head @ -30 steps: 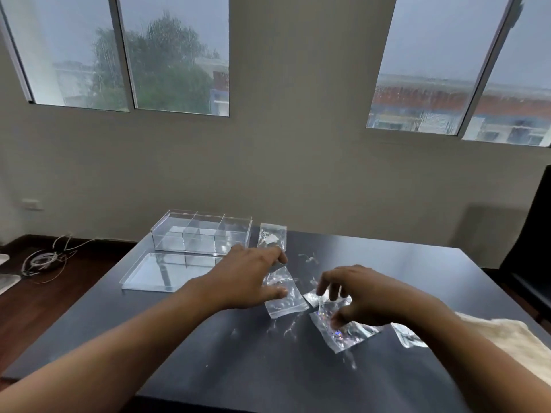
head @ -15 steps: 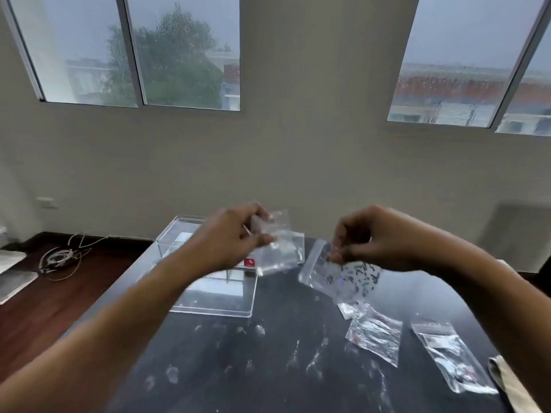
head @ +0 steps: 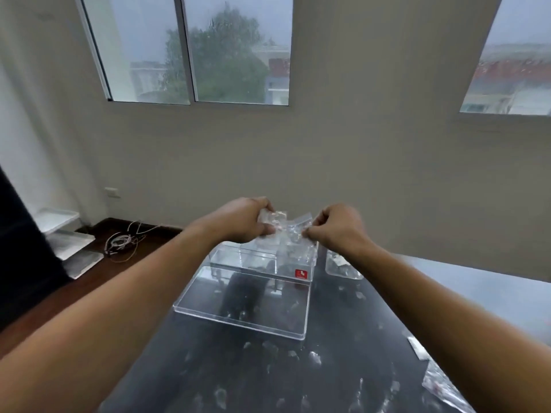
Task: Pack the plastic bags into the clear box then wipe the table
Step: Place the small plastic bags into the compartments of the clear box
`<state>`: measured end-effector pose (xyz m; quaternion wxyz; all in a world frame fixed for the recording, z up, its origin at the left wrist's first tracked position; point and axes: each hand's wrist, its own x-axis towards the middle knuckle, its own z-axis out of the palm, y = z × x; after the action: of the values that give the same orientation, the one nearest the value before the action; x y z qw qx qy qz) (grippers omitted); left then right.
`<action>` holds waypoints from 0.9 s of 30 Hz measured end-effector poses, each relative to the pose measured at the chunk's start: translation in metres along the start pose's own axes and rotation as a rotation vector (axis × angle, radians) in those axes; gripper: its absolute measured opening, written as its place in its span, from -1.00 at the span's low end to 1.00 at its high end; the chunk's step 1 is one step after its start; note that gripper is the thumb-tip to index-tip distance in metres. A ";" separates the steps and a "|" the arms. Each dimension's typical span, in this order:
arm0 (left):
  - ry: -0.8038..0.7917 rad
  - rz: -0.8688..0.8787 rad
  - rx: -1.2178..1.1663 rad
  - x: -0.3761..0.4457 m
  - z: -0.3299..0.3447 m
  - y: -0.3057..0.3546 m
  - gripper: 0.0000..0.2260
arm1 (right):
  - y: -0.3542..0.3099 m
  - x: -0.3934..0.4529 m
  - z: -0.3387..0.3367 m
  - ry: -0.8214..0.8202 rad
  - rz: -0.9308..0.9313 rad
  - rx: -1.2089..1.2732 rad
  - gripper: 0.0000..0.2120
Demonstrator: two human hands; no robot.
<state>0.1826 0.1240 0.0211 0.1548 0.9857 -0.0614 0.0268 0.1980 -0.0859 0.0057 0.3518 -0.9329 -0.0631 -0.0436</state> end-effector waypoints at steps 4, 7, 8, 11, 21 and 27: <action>-0.044 0.021 0.035 -0.003 0.010 -0.006 -0.54 | 0.001 -0.012 0.007 0.003 -0.128 -0.164 -0.62; -0.030 0.020 0.069 -0.005 0.007 -0.009 -0.56 | 0.005 -0.021 0.001 0.002 -0.286 -0.242 -0.26; -0.017 0.026 0.087 -0.005 0.005 -0.009 -0.59 | 0.006 -0.022 -0.004 0.007 -0.376 -0.262 -0.29; -0.006 0.035 0.141 -0.007 0.004 -0.009 -0.66 | 0.011 -0.020 -0.019 -0.194 -0.626 -0.448 -0.40; 0.244 0.232 0.187 -0.032 0.011 -0.001 -0.72 | 0.030 -0.017 -0.004 -0.393 -0.790 -0.383 -0.33; -0.016 0.234 0.280 -0.047 0.028 -0.015 -0.47 | 0.036 -0.008 -0.026 -0.349 -0.870 -0.617 -0.35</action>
<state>0.1392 0.1345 -0.0134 0.0112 0.9839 -0.1727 0.0452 0.1946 -0.1303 0.0003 -0.0038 -0.8739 -0.4840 -0.0460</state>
